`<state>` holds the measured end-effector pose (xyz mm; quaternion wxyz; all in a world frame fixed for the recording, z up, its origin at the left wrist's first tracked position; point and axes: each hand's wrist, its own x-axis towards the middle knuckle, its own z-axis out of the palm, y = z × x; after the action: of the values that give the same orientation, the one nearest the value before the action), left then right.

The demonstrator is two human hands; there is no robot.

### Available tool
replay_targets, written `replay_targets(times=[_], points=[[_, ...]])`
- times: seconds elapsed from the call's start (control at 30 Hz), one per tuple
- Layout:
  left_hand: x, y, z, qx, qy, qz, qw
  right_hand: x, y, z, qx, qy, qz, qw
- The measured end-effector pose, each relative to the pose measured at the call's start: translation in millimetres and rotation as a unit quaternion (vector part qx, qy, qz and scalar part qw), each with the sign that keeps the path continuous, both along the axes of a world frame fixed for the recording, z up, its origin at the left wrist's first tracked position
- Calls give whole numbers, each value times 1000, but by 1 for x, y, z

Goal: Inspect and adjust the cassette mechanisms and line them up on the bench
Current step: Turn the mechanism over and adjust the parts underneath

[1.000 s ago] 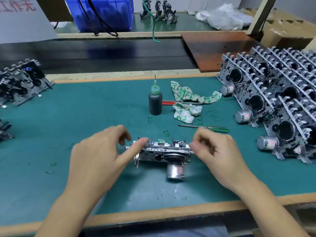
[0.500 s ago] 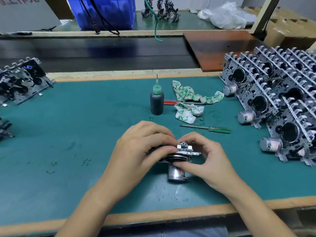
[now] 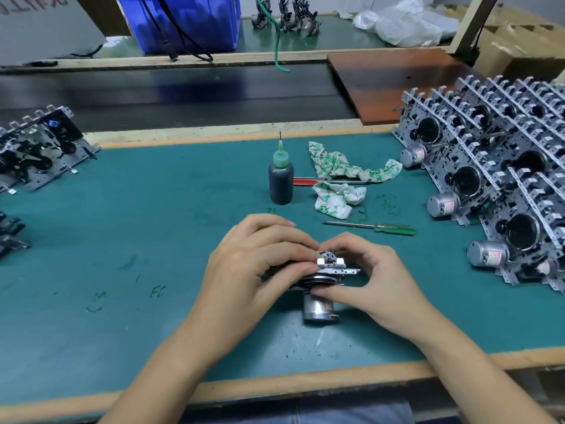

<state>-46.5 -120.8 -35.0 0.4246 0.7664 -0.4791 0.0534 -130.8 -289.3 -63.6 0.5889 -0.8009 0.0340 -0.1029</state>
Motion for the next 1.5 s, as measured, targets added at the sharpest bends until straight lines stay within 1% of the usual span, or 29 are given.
replay_targets(times=[0.23, 0.27, 0.33, 0.4, 0.47, 0.5, 0.53, 0.57, 0.73, 0.87, 0.93, 0.97, 1.03, 1.1, 1.17, 1.27, 1.4, 1.5], points=[[-1, -1, -2, 5, -16, 13, 1000, -3, 5, -1, -22, -19, -11, 1000], [-1, -1, -2, 4, -11, 14, 1000, -4, 4, 0, -43, -18, -9, 999], [-1, 0, -2, 2, -3, 15, 1000, -7, -1, 2, -120, -8, -4, 993], [-1, 0, -3, -1, 1, 19, 1000, -14, -7, 2, -231, -4, -22, 973], [-2, 0, -4, -4, 4, 25, 1000, -21, -10, 0, -359, -40, -66, 930], [-3, 0, -4, -5, 5, 26, 1000, -24, -10, -3, -405, -68, -85, 908], [-3, 0, -4, -5, 4, 27, 1000, -27, -9, -5, -431, -90, -99, 892], [-3, -1, -3, -4, 1, 26, 1000, -28, -8, -7, -439, -103, -110, 886], [-3, 0, -5, -6, -12, 24, 1000, -27, -12, -8, -450, -107, -105, 880], [-2, -1, -4, -2, -7, 23, 1000, -26, -14, -5, -436, -98, -87, 891], [-2, 0, -4, -4, -4, 21, 1000, -22, -15, -1, -397, -60, -73, 913], [-2, 0, -4, -4, -2, 20, 1000, -19, -14, 2, -354, -30, -70, 932], [-1, 1, -4, -3, -1, 18, 1000, -13, -10, 3, -236, 18, -56, 970], [-2, 0, -4, 0, -1, 16, 1000, -8, -4, 3, -132, 23, -37, 990], [-2, 0, -3, -2, 0, 11, 1000, -4, 0, 3, -62, 6, -16, 998], [-1, 1, -3, -4, -3, 7, 1000, -1, 2, 2, -3, -3, -1, 1000], [0, 0, -4, -2, -12, 7, 1000, 0, 2, 0, 28, 6, 10, 1000], [2, -1, -4, -5, -15, -3, 1000, 2, -1, 1, 11, 7, 13, 1000]])
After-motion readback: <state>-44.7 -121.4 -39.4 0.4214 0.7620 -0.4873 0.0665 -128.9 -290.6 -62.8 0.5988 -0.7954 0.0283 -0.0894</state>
